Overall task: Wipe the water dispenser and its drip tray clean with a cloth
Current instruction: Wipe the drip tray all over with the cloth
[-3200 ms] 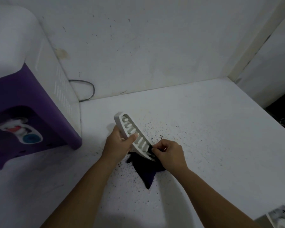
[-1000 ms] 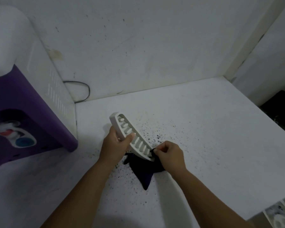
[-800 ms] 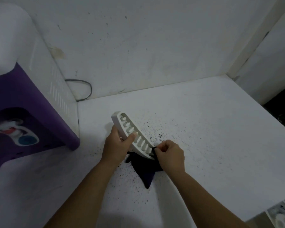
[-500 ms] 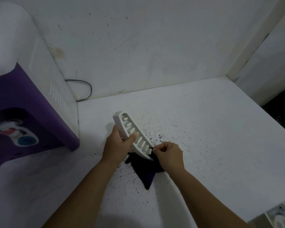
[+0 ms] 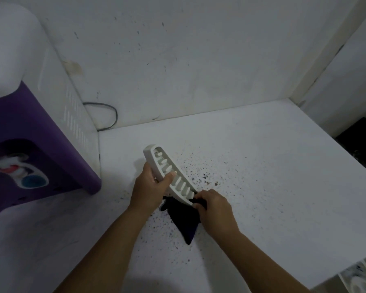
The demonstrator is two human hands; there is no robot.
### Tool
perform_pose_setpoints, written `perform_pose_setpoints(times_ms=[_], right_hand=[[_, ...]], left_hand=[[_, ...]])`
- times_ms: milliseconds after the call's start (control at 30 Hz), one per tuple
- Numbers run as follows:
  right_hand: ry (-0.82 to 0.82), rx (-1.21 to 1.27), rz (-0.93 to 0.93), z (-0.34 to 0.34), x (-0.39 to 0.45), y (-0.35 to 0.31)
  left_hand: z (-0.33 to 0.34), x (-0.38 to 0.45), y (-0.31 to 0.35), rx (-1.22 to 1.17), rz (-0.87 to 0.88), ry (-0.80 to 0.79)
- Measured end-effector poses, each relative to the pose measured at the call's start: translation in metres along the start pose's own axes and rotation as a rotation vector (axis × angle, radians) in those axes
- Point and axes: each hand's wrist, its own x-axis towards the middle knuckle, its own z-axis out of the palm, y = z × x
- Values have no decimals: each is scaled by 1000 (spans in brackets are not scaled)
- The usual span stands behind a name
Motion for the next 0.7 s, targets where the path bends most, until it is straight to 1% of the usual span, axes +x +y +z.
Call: perform_pose_setpoints(times_ms=[67, 100, 167, 233, 300, 367, 433, 467, 567, 600, 700], right_hand=[[-85, -83, -16, -7, 5, -3], [-120, -60, 8, -13, 10, -3], [-143, 111, 96, -27, 18, -3], [-79, 282, 167, -33, 22, -3], [-26, 352, 223, -29, 22, -7], [55, 357, 260, -18, 21, -15], [138, 330, 252, -7, 15, -21], [143, 307, 228, -3, 12, -22], [37, 235, 168, 0, 6, -21], [38, 240, 170, -1, 8, -20], [169, 319, 241, -5, 17, -17]], left_hand=[[0, -1, 0, 10, 3, 2], [0, -1, -1, 9, 0, 7], [0, 0, -1, 7, -9, 18], [0, 1, 0, 16, -11, 19], [1, 0, 2, 28, -6, 9], [1, 0, 4, 24, 2, 2], [1, -1, 2, 29, -1, 7], [0, -1, 1, 30, -6, 11], [-3, -1, -3, 6, -28, 15], [-2, -1, -3, 0, -28, 12], [1, -2, 3, 24, 6, -8]])
